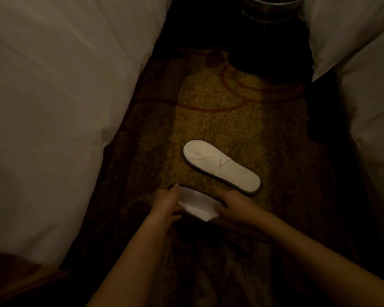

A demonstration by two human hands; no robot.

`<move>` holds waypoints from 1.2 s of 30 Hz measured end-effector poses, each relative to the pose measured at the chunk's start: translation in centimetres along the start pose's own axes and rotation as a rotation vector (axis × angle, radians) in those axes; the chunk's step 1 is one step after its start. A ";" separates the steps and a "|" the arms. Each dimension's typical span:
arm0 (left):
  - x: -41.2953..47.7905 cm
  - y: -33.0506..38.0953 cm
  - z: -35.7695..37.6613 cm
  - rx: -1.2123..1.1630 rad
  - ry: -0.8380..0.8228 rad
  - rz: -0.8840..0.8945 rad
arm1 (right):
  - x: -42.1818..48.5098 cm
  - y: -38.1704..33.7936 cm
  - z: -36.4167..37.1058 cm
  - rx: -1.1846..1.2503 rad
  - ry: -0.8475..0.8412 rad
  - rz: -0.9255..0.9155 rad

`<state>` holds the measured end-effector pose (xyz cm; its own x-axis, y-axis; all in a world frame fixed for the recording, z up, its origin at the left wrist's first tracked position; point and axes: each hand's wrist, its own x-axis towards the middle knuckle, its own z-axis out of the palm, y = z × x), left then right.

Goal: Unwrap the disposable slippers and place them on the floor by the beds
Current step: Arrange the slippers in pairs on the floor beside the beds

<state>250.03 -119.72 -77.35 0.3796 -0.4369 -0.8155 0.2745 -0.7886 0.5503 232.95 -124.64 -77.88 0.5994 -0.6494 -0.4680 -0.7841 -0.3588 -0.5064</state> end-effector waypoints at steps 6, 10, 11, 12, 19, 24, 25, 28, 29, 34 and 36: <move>3.6 -2.1 -1.0 0.537 0.030 0.373 | 1.5 2.6 0.9 0.236 -0.158 0.107; 4.7 -3.7 -0.5 0.646 0.114 0.367 | 2.0 4.7 2.4 0.110 -0.040 0.094; 4.9 -4.0 -0.3 0.668 0.129 0.356 | 1.9 5.3 2.6 0.109 0.012 0.095; 5.0 -4.2 -0.1 0.690 0.144 0.352 | 1.6 5.9 2.8 0.099 0.058 0.098; 5.7 -4.6 0.3 0.863 0.227 0.428 | -1.6 8.7 5.1 -0.267 0.039 0.106; 5.7 -5.4 0.2 0.820 0.213 0.422 | -2.2 9.0 5.6 -0.344 0.089 0.027; 5.7 -5.5 0.2 0.819 0.213 0.419 | -2.2 9.0 5.6 -0.343 0.085 0.026; 5.6 -5.9 0.3 0.841 0.207 0.419 | -2.1 9.3 5.9 -0.350 0.062 0.040; 5.5 -6.0 0.4 0.850 0.201 0.415 | -2.1 9.3 5.9 -0.343 0.050 0.047; 5.7 -4.1 0.9 0.840 0.239 0.377 | -1.4 9.5 4.0 0.127 0.157 0.211; 6.5 -1.5 1.5 0.754 0.221 0.429 | -0.9 9.5 2.8 0.364 0.237 0.292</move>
<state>250.72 -122.04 -83.71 0.4988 -0.7277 -0.4708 -0.5546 -0.6854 0.4719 225.47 -125.57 -84.30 0.2777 -0.8369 -0.4716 -0.7813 0.0889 -0.6177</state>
